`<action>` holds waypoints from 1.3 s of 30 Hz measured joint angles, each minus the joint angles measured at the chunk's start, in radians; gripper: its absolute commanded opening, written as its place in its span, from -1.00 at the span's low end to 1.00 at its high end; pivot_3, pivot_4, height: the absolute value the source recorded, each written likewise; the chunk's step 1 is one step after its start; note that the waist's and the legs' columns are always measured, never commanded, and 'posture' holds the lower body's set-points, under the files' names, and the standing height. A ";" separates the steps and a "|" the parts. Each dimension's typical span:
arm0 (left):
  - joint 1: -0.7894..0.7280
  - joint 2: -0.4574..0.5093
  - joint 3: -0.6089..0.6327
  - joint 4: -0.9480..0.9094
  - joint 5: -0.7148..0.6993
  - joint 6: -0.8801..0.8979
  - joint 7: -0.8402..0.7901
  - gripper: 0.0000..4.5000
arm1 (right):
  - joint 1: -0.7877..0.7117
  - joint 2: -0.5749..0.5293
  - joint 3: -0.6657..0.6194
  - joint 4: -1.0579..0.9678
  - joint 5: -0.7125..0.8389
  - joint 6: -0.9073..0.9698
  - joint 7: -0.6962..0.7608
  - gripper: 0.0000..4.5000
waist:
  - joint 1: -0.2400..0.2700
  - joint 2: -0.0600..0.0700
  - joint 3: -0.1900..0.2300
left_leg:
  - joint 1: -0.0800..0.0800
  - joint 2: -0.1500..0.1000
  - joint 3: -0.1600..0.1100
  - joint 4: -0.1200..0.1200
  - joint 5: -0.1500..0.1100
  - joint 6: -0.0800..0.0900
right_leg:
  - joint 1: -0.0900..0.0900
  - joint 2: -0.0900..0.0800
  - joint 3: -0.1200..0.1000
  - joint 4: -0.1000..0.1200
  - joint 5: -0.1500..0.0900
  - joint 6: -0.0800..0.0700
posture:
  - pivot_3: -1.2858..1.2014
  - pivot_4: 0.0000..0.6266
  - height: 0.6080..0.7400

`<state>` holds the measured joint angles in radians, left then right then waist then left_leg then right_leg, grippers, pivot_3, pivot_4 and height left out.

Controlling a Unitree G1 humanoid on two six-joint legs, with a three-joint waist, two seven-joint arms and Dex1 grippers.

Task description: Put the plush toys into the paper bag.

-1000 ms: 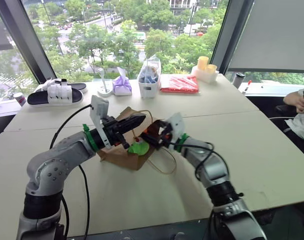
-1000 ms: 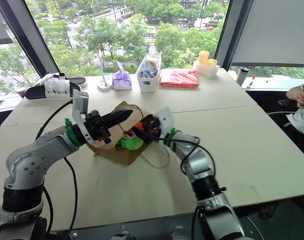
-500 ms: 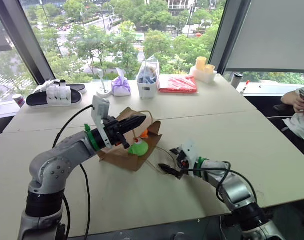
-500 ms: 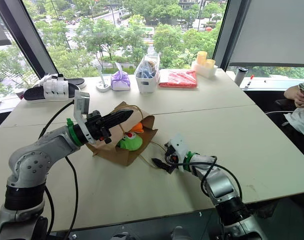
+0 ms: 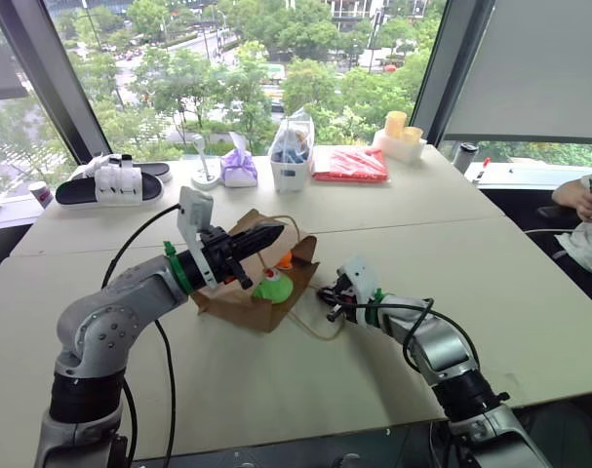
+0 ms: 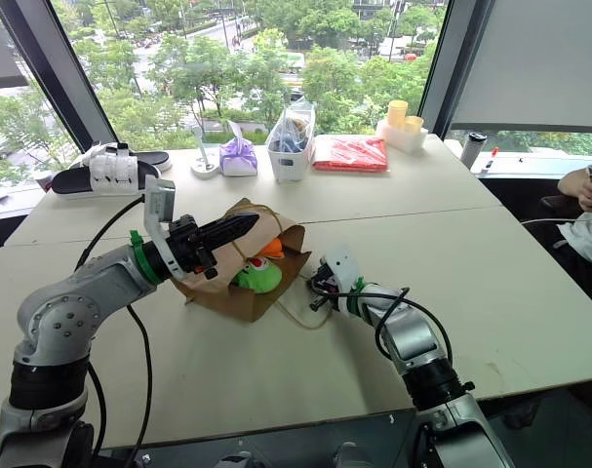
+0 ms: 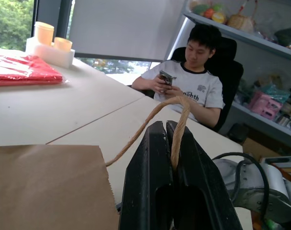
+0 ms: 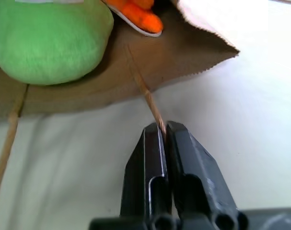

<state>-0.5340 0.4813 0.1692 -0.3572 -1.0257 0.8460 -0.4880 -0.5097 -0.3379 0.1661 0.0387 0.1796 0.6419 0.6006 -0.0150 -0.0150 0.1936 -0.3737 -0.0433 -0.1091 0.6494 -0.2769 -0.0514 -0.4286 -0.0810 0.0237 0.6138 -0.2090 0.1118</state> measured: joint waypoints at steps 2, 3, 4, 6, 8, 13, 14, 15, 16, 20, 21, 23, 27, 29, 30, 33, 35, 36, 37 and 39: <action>-0.018 0.001 0.001 0.001 0.000 0.000 0.000 -1.00 | -0.010 -0.014 -0.044 -0.075 0.058 0.057 0.023 -0.98 | 0.000 0.000 0.000 | 0.000 0.000 0.000 0.000 0.000 0.000 | -0.001 0.000 0.000 0.000 0.000 0.000 | 0.03 -0.52 1.00; -0.029 0.005 0.003 0.001 -0.001 0.000 0.000 -1.00 | -0.030 -0.026 -0.076 -0.114 0.093 0.090 0.033 -0.98 | 0.000 0.000 0.000 | -0.001 0.000 0.000 0.000 0.000 0.000 | -0.001 0.000 0.000 0.000 0.000 0.000 | 0.03 -0.52 1.00; -0.036 0.009 0.006 0.002 -0.003 0.000 0.000 -1.00 | -0.057 -0.038 -0.107 -0.145 0.123 0.115 0.039 -0.98 | 0.000 0.000 0.000 | 0.000 0.000 0.000 0.000 0.000 0.000 | -0.001 0.000 0.000 0.000 0.000 0.000 | 0.03 -0.52 1.00; -0.056 0.010 0.013 0.009 -0.010 0.001 0.004 -1.00 | -0.116 -0.067 -0.173 -0.211 0.189 0.168 0.053 -0.98 | 0.000 0.000 0.000 | 0.000 0.000 0.000 0.000 0.000 0.000 | 0.000 0.000 0.000 0.000 0.000 0.000 | 0.03 -0.52 1.00; -0.067 0.012 0.031 0.017 -0.024 0.003 0.016 -1.00 | -0.159 -0.101 -0.211 -0.260 0.230 0.188 0.071 -0.98 | 0.000 0.000 0.000 | 0.000 0.000 -0.001 -0.001 0.000 0.000 | 0.000 0.000 -0.001 0.000 0.000 0.000 | 0.03 -0.52 1.00; -0.067 0.020 0.085 0.035 -0.070 0.018 0.055 -1.00 | -0.172 -0.148 -0.231 -0.287 0.288 0.219 0.105 -0.98 | -0.002 0.000 0.000 | 0.000 0.000 0.000 -0.001 0.000 0.000 | -0.001 0.000 -0.001 -0.001 0.000 0.000 | 0.03 -0.52 1.00; -0.067 0.020 0.087 0.035 -0.077 0.019 0.060 -1.00 | -0.172 -0.148 -0.231 -0.287 0.298 0.218 0.109 -0.98 | -0.002 0.000 0.000 | 0.000 0.000 0.000 -0.001 0.000 0.000 | -0.001 0.000 -0.001 -0.001 0.000 0.000 | 0.03 -0.52 1.00; -0.065 0.018 0.088 0.035 -0.078 0.018 0.063 -1.00 | -0.175 -0.145 -0.231 -0.283 0.303 0.213 0.107 -0.98 | -0.002 0.000 0.000 | 0.000 0.000 0.000 -0.001 0.000 0.000 | -0.001 0.000 -0.001 0.000 0.000 0.000 | 0.03 -0.52 1.00; -0.060 0.018 0.087 0.035 -0.076 0.018 0.065 -1.00 | -0.181 -0.141 -0.230 -0.273 0.305 0.205 0.103 -0.98 | -0.002 0.000 0.000 | 0.000 0.000 0.000 -0.001 0.000 0.000 | -0.001 0.000 -0.001 0.000 0.000 0.000 | 0.03 -0.52 1.00; 0.001 0.017 0.057 0.054 -0.015 -0.003 0.048 -1.00 | -0.186 -0.139 -0.219 -0.218 0.290 0.156 0.092 -0.98 | -0.001 0.000 0.000 | -0.001 0.000 0.000 -0.001 0.000 0.000 | -0.001 0.000 -0.001 0.000 0.000 0.000 | 0.03 -0.52 1.00; 0.011 0.017 0.048 0.063 -0.007 -0.003 0.044 -1.00 | -0.187 -0.138 -0.219 -0.210 0.289 0.150 0.090 -0.98 | -0.001 0.000 0.000 | -0.001 0.000 0.000 -0.001 0.000 0.000 | -0.001 0.000 -0.001 0.000 0.000 0.000 | 0.03 -0.52 1.00; 0.017 0.017 0.048 0.074 0.000 -0.006 0.039 -1.00 | -0.199 -0.126 -0.219 -0.189 0.289 0.145 0.076 -0.98 | -0.001 0.000 0.000 | -0.001 0.000 0.000 -0.001 0.000 0.000 | -0.001 0.000 -0.001 0.000 0.000 0.000 | 0.03 -0.52 1.00; 0.029 0.032 0.053 0.084 0.014 -0.009 0.033 -0.88 | -0.231 -0.113 -0.217 -0.159 0.278 0.126 0.053 -1.00 | -0.001 0.000 0.000 | -0.001 0.000 0.000 -0.001 0.000 0.000 | -0.001 0.000 -0.001 0.000 0.000 0.000 | 0.03 -0.52 1.00; 0.040 0.048 0.054 0.089 0.017 -0.008 0.029 -0.65 | -0.232 -0.110 -0.210 -0.151 0.274 0.116 0.051 -0.73 | -0.002 0.000 0.000 | -0.001 0.000 0.000 -0.001 0.000 0.000 | -0.001 0.000 -0.001 -0.001 0.000 0.000 | 0.03 -0.52 1.00; 0.049 0.062 0.055 0.089 0.020 -0.007 0.027 -0.43 | -0.232 -0.101 -0.208 -0.148 0.274 0.115 0.050 -0.59 | -0.002 0.000 0.000 | -0.001 0.000 0.000 -0.001 0.000 0.000 | -0.001 0.000 -0.001 -0.001 0.000 0.000 | 0.03 -0.52 1.00; 0.056 0.082 0.065 0.092 0.021 0.001 0.026 0.19 | -0.232 -0.084 -0.204 -0.148 0.277 0.114 0.050 0.07 | -0.002 0.000 0.000 | -0.001 0.000 0.000 -0.001 0.000 0.000 | -0.001 0.000 -0.001 0.000 0.000 0.000 | 0.03 -0.52 1.00; 0.056 0.094 0.082 0.092 0.020 0.003 0.026 0.66 | -0.238 -0.079 -0.205 -0.147 0.280 0.114 0.050 0.55 | -0.002 0.000 0.000 | -0.001 0.000 0.000 -0.001 0.000 0.000 | -0.001 0.000 -0.001 0.000 0.000 0.000 | 0.03 -0.52 1.00; 0.058 0.107 0.084 0.091 0.021 0.004 0.024 0.89 | -0.247 -0.077 -0.207 -0.146 0.286 0.115 0.050 0.78 | -0.002 0.000 0.000 | -0.001 0.000 0.000 -0.001 0.000 0.000 | -0.001 0.000 -0.001 0.000 0.000 0.000 | 0.03 -0.52 1.00; 0.062 0.122 0.084 0.089 0.023 0.004 0.017 1.00 | -0.258 -0.076 -0.211 -0.145 0.297 0.117 0.051 0.98 | -0.002 0.000 0.000 | -0.001 0.000 0.000 -0.001 0.000 0.000 | -0.001 0.000 -0.001 0.000 0.000 0.000 | 0.03 -0.52 1.00; 0.082 0.158 0.087 0.080 0.033 0.004 -0.001 1.00 | -0.287 -0.075 -0.237 -0.140 0.325 0.125 0.049 0.98 | -0.004 0.000 0.000 | -0.001 0.000 0.000 -0.002 0.000 0.000 | -0.001 0.000 0.000 0.000 0.000 0.000 | 0.03 -0.52 1.00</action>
<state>-0.4520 0.6395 0.2566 -0.2773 -0.9923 0.8503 -0.4894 -0.7972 -0.4127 -0.0709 -0.1017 0.5050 0.7673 0.6496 -0.0191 -0.0147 0.1939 -0.3743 -0.0430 -0.1092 0.6474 -0.2771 -0.0512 -0.4301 -0.0810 0.0232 0.6134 -0.2091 0.1118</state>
